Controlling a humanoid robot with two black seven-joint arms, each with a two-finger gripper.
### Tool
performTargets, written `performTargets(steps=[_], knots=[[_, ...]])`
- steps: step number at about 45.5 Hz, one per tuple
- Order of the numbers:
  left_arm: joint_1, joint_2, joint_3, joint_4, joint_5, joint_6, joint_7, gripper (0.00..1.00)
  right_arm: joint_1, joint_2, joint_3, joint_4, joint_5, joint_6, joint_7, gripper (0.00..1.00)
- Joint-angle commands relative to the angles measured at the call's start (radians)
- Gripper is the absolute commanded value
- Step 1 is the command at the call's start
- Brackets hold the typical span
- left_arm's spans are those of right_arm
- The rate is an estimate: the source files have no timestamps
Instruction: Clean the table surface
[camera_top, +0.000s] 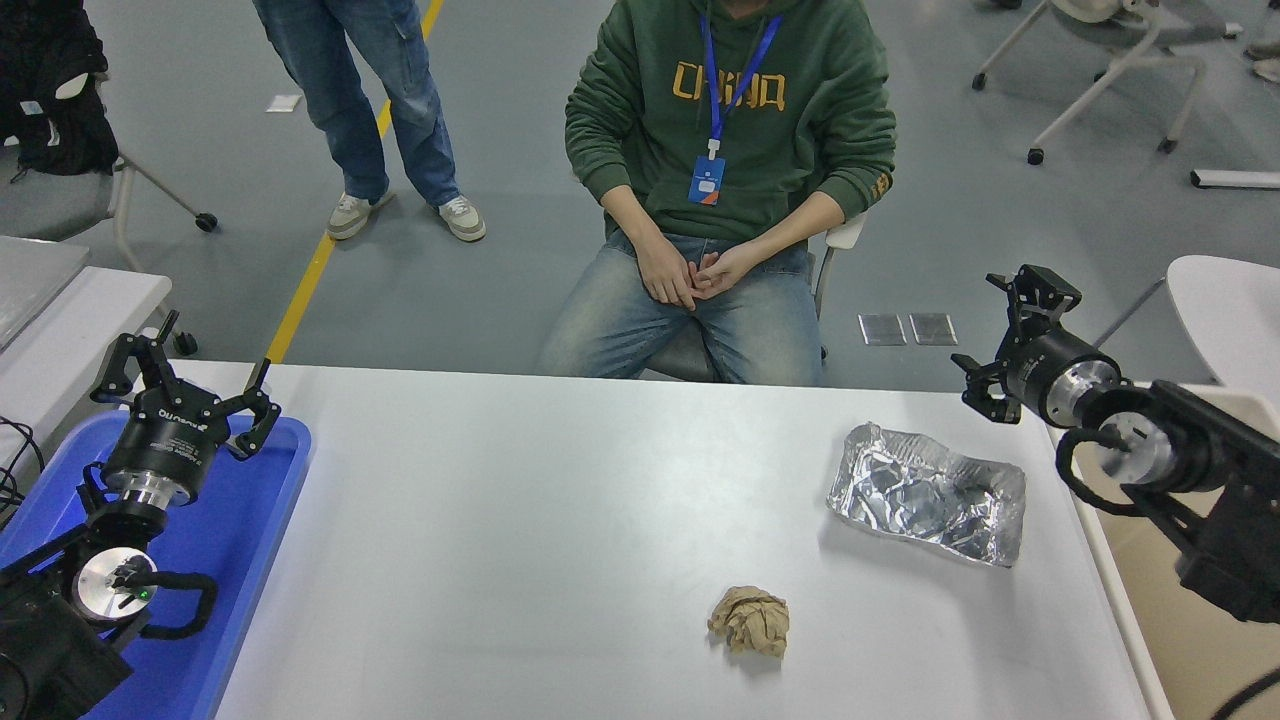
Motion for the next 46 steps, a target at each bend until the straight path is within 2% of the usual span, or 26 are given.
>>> performTargets(steps=[1, 8, 16, 27, 46], knots=[[0.0, 0.0, 0.0, 0.0, 0.0, 0.0, 0.0, 1.0, 0.027, -0.058, -0.147, 0.012, -0.399, 0.02, 0.017, 1.0], [0.0, 0.0, 0.0, 0.0, 0.0, 0.0, 0.0, 1.0, 0.1, -0.075, -0.352, 0.024, -0.478, 0.022, 0.017, 1.0], [0.0, 0.0, 0.0, 0.0, 0.0, 0.0, 0.0, 1.0, 0.148, -0.076, -0.544, 0.031, -0.489, 0.02, 0.018, 1.0], [0.0, 0.0, 0.0, 0.0, 0.0, 0.0, 0.0, 1.0, 0.148, -0.073, -0.656, 0.039, -0.506, 0.017, 0.035, 1.0], [0.0, 0.0, 0.0, 0.0, 0.0, 0.0, 0.0, 1.0, 0.117, -0.06, -0.664, 0.004, -0.506, 0.014, 0.03, 1.0]])
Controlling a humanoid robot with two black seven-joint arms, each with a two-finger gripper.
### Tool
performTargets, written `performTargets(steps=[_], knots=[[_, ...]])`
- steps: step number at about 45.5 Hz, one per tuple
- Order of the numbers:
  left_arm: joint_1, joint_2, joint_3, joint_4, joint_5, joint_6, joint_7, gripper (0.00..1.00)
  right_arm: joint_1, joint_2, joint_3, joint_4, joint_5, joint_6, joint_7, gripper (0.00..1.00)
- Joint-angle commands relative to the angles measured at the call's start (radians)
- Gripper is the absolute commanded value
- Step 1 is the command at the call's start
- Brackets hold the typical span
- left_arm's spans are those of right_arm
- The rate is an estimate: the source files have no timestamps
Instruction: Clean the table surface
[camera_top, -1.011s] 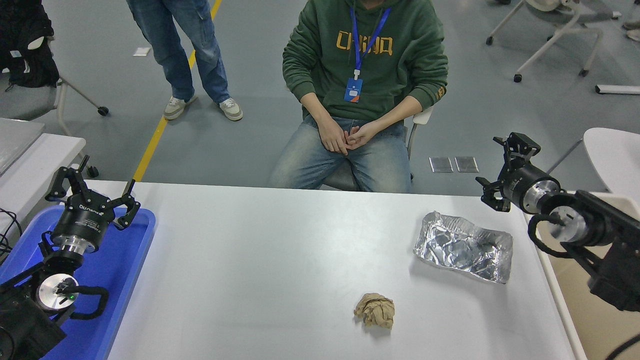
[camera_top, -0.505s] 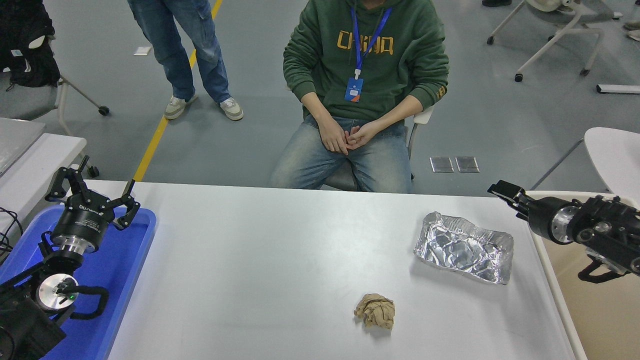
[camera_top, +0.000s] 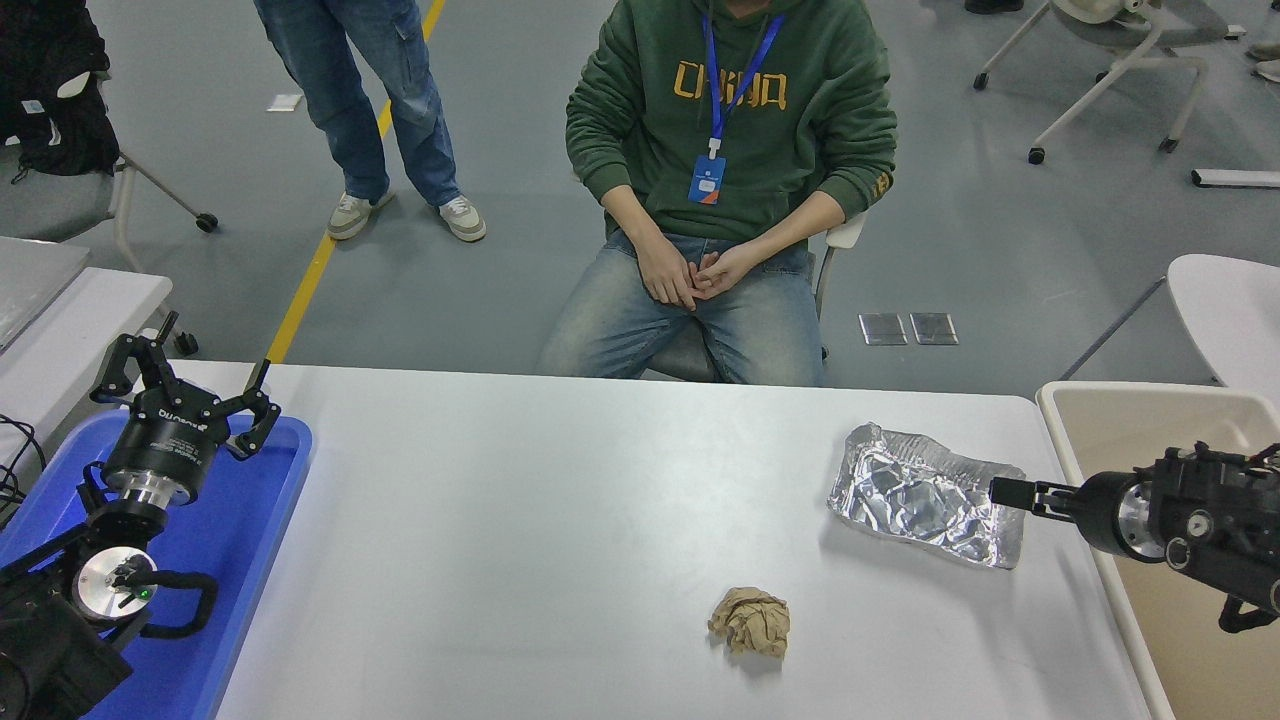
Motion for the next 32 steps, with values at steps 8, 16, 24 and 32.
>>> performTargets(steps=[8, 16, 24, 32], knots=[[0.0, 0.0, 0.0, 0.0, 0.0, 0.0, 0.0, 1.0, -0.018, 0.033, -0.02, -0.049, 0.004, -0.002, -0.01, 0.99], [0.0, 0.0, 0.0, 0.0, 0.0, 0.0, 0.0, 1.0, -0.034, 0.092, -0.02, -0.103, 0.007, 0.0, -0.012, 0.98], [0.0, 0.0, 0.0, 0.0, 0.0, 0.0, 0.0, 1.0, -0.043, 0.119, -0.021, -0.111, 0.007, 0.0, -0.013, 0.92], [0.0, 0.0, 0.0, 0.0, 0.0, 0.0, 0.0, 1.0, -0.049, 0.122, -0.023, -0.131, 0.007, 0.013, -0.013, 0.56]])
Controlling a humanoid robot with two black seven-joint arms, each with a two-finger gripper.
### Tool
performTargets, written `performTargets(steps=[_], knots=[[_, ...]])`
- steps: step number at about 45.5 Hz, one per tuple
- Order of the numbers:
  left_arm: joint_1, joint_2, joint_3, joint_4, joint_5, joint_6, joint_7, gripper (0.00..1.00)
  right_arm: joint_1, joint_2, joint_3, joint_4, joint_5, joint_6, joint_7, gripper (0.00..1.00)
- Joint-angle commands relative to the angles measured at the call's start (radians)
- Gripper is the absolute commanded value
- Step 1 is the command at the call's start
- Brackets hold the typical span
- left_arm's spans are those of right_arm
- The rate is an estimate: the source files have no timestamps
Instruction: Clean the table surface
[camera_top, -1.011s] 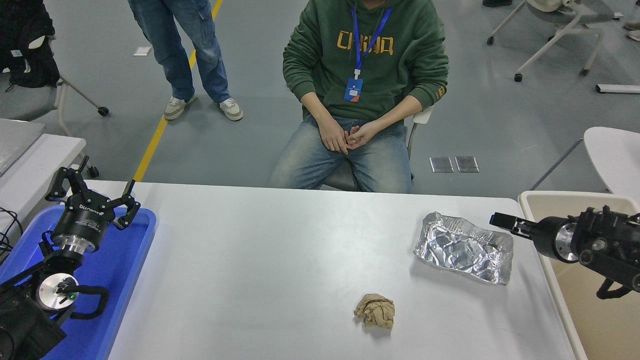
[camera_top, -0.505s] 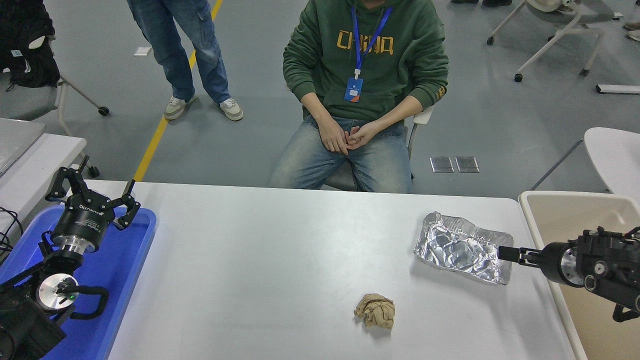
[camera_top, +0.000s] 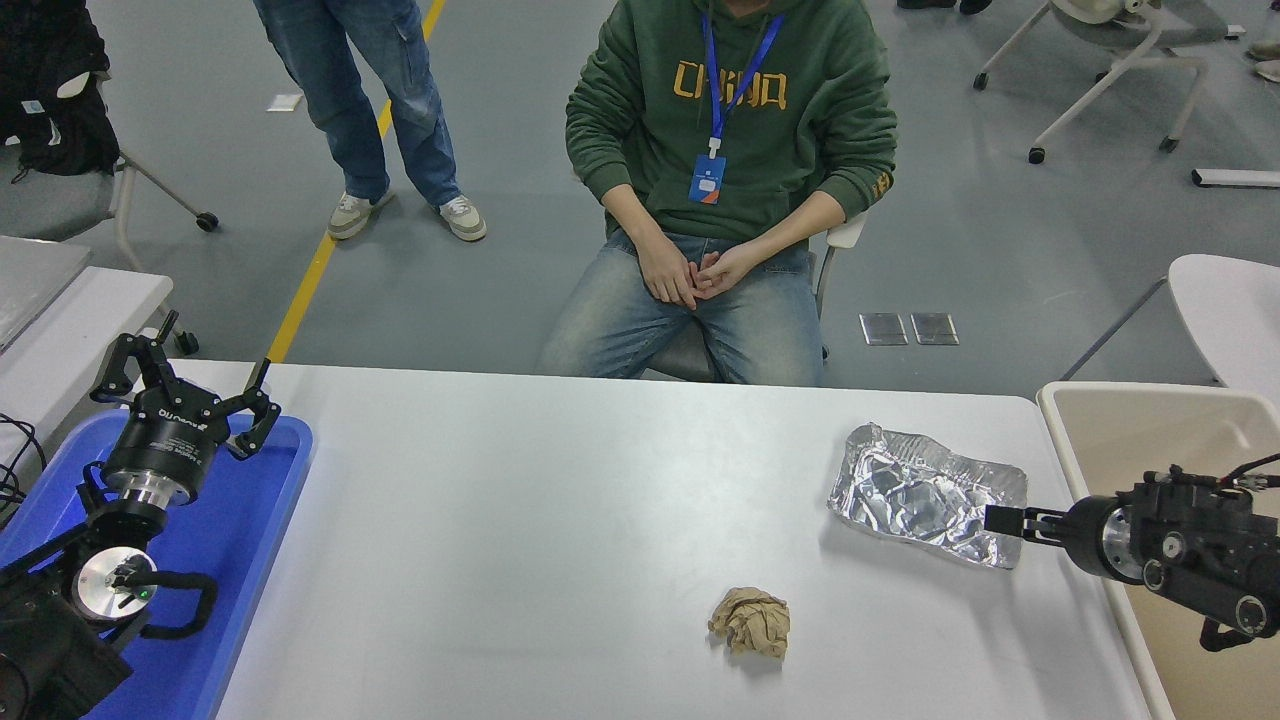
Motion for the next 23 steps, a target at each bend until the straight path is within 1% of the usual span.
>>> performTargets(steps=[1, 4, 12, 23], knots=[[0.0, 0.0, 0.0, 0.0, 0.0, 0.0, 0.0, 1.0, -0.009, 0.021, -0.003, -0.033, 0.001, 0.016, -0.001, 0.49], [0.0, 0.0, 0.0, 0.0, 0.0, 0.0, 0.0, 1.0, -0.005, 0.021, -0.003, -0.037, 0.001, 0.029, -0.001, 0.32], [0.0, 0.0, 0.0, 0.0, 0.0, 0.0, 0.0, 1.0, 0.011, 0.022, 0.0, -0.037, 0.002, 0.068, -0.003, 0.0], [0.0, 0.0, 0.0, 0.0, 0.0, 0.0, 0.0, 1.0, 0.02, 0.022, 0.002, -0.034, 0.08, 0.115, -0.003, 0.0]])
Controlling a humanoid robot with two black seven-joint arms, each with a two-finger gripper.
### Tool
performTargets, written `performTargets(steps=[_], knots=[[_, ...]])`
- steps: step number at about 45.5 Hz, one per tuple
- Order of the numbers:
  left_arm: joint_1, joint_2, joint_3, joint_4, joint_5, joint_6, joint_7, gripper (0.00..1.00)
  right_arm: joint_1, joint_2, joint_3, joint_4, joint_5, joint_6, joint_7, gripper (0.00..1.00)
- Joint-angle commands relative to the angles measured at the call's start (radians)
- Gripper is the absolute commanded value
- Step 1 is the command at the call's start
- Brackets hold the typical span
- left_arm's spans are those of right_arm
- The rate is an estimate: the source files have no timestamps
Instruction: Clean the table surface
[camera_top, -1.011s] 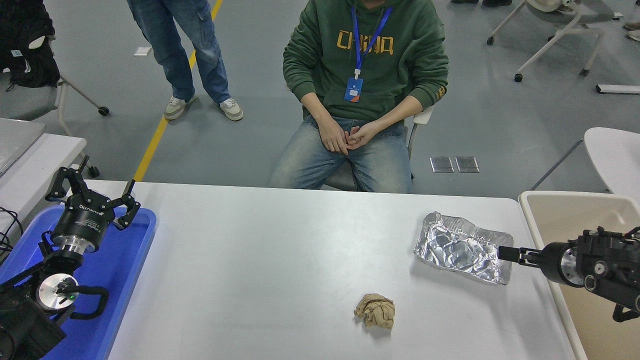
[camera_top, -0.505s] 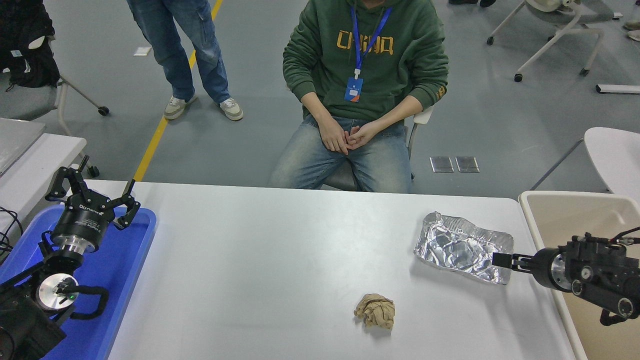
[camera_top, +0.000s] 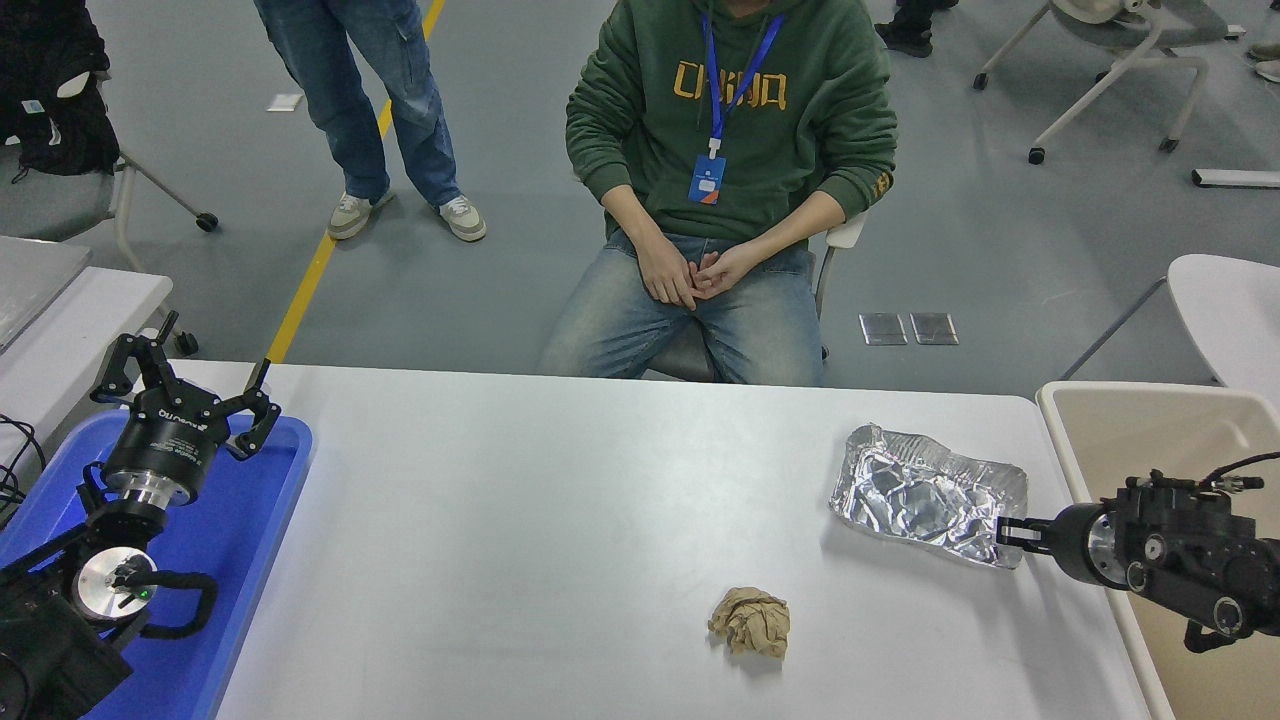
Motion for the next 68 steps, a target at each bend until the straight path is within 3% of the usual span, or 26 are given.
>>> performTargets(steps=[1, 22, 39, 53, 68], knots=[[0.0, 0.0, 0.0, 0.0, 0.0, 0.0, 0.0, 1.0, 0.011, 0.002, 0.001, 0.0, 0.061, 0.042, -0.001, 0.0], [0.0, 0.0, 0.0, 0.0, 0.0, 0.0, 0.0, 1.0, 0.054, -0.078, 0.013, 0.026, 0.079, 0.088, 0.001, 0.0], [0.0, 0.0, 0.0, 0.0, 0.0, 0.0, 0.0, 1.0, 0.183, -0.406, 0.013, 0.276, 0.094, 0.168, 0.001, 0.0], [0.0, 0.0, 0.0, 0.0, 0.0, 0.0, 0.0, 1.0, 0.393, -0.72, 0.016, 0.422, 0.091, 0.375, 0.002, 0.0], [0.0, 0.0, 0.0, 0.0, 0.0, 0.0, 0.0, 1.0, 0.575, -0.871, 0.018, 0.42, 0.075, 0.576, 0.002, 0.0]])
